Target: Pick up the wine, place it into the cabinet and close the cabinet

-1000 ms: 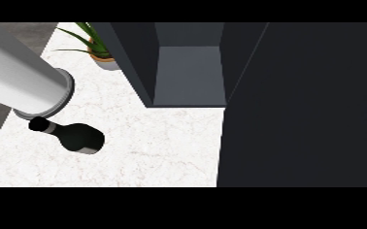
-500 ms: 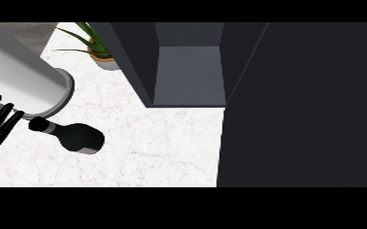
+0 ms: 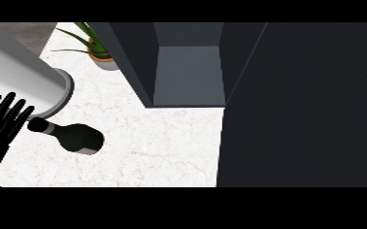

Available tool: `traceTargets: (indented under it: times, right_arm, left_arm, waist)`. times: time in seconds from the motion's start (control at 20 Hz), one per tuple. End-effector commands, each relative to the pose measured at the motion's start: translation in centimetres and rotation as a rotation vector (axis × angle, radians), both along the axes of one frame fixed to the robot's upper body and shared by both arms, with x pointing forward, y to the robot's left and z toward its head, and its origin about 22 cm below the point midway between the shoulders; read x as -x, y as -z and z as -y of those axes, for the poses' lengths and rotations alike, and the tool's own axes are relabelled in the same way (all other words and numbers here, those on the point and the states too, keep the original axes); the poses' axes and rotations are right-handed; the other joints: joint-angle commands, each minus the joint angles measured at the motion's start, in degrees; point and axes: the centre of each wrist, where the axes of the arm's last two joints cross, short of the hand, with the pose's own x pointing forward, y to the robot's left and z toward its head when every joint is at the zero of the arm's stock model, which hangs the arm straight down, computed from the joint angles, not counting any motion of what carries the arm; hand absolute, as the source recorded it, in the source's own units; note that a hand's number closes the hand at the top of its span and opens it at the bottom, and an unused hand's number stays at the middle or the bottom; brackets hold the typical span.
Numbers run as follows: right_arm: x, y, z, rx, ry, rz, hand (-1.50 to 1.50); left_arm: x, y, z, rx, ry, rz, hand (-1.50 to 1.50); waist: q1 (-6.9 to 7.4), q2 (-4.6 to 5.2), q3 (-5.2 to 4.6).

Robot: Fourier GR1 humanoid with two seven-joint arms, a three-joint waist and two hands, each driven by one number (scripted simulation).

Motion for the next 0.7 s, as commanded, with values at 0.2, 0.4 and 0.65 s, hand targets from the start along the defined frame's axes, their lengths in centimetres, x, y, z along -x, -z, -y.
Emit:
traceTargets:
  times: [0.2,0.4,0.65]
  right_arm:
    - [3.9,-1.7,0.5,-0.056,-0.037,0.056,-1.50]
    - [3.3,-1.7,0.2,-0.053,-0.064,0.054,-1.50]
    - [3.3,-2.1,0.7,-0.037,-0.056,0.054,-1.50]
  left_arm:
    - [-0.6,2.7,-2.6,-0.011,-0.016,-0.021,-1.50]
    - [-2.5,4.9,-1.7,-0.004,-0.001,-0.038,-1.50]
    - [-3.1,5.8,-0.6,-0.012,0.039,-0.041,-1.50]
  waist:
    - [-0.08,-0.02,0.00]
    - [-0.16,0.06,-0.02]
    - [-0.02,0.01,0.02]
